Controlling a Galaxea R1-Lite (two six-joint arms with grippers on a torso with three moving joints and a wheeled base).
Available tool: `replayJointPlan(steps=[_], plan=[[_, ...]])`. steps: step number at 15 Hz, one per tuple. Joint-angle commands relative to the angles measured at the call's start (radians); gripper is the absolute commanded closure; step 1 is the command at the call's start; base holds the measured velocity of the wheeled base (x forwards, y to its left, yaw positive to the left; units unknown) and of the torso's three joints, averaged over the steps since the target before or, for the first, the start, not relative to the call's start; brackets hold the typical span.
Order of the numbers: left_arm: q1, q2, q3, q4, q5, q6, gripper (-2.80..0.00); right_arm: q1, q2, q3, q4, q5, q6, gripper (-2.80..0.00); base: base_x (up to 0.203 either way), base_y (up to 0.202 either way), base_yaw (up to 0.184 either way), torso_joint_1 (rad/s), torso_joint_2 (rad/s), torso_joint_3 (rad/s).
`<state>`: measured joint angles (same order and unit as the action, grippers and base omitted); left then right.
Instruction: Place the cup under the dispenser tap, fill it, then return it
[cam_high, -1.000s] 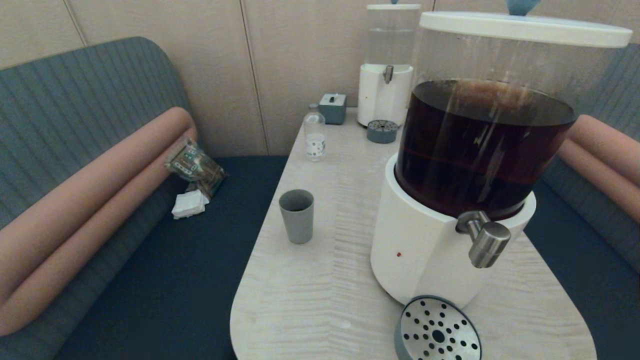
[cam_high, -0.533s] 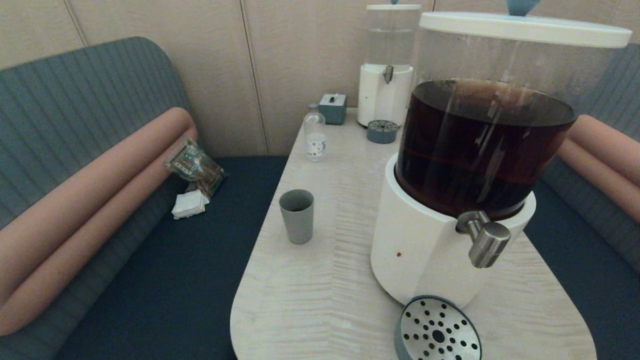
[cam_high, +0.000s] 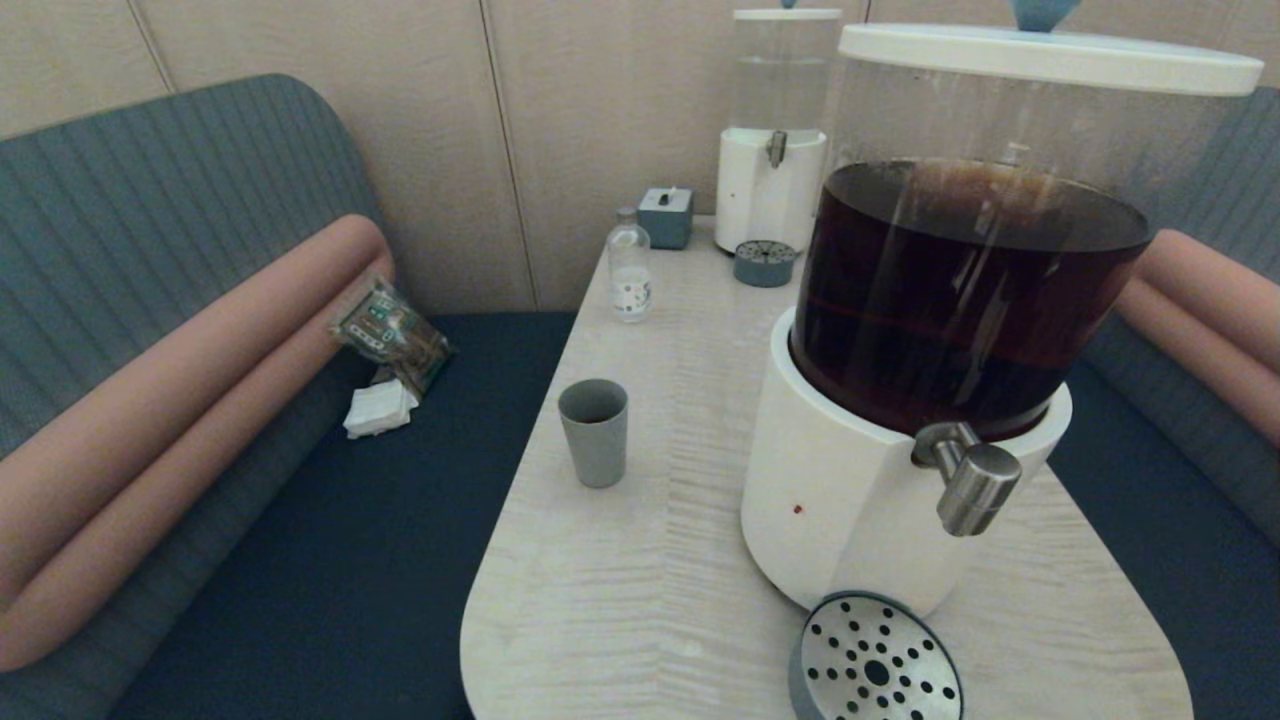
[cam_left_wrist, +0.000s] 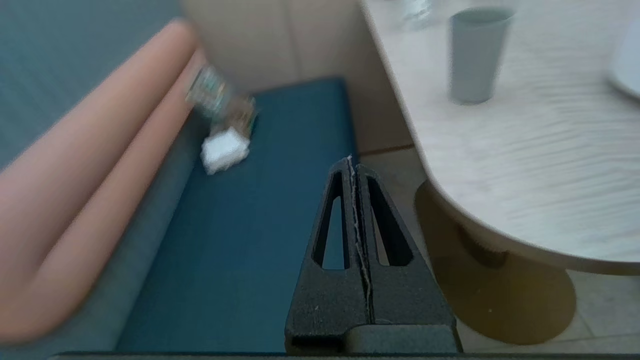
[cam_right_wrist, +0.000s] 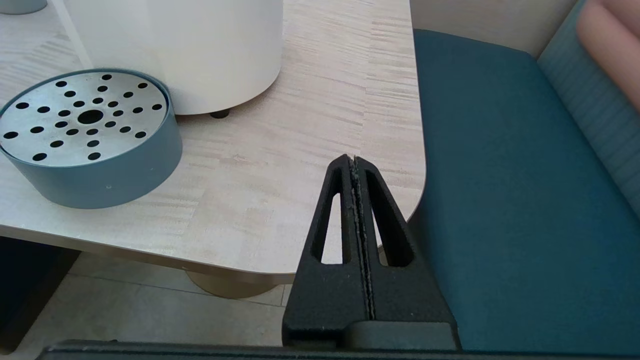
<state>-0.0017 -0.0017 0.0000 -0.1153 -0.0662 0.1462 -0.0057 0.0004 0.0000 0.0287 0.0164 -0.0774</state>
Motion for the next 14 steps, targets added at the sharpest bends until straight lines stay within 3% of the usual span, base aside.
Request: replayJointPlan(steps=[1, 3, 9, 14], plan=[[0.0, 0.0, 0.0, 0.012, 0.018, -0.015, 0.0, 0.0, -0.003, 0.0, 0.0, 0.0, -0.001, 0.0, 0.0, 0.0, 0.0, 0.0, 0.0, 0.0], [0.0, 0.0, -0.002, 0.08, 0.04, -0.028, 0.0, 0.0, -0.003, 0.0, 0.0, 0.0, -0.001, 0.0, 0.0, 0.0, 0.0, 0.0, 0.0, 0.0], [-0.001, 0.002, 0.0, 0.106, 0.046, -0.115, 0.0, 0.0, -0.003, 0.0, 0.0, 0.0, -0.001, 0.0, 0.0, 0.0, 0.0, 0.0, 0.0, 0.0], [0.0, 0.002, 0.0, 0.106, 0.046, -0.122, 0.0, 0.0, -0.003, 0.0, 0.0, 0.0, -0.001, 0.0, 0.0, 0.0, 0.0, 0.0, 0.0, 0.0]])
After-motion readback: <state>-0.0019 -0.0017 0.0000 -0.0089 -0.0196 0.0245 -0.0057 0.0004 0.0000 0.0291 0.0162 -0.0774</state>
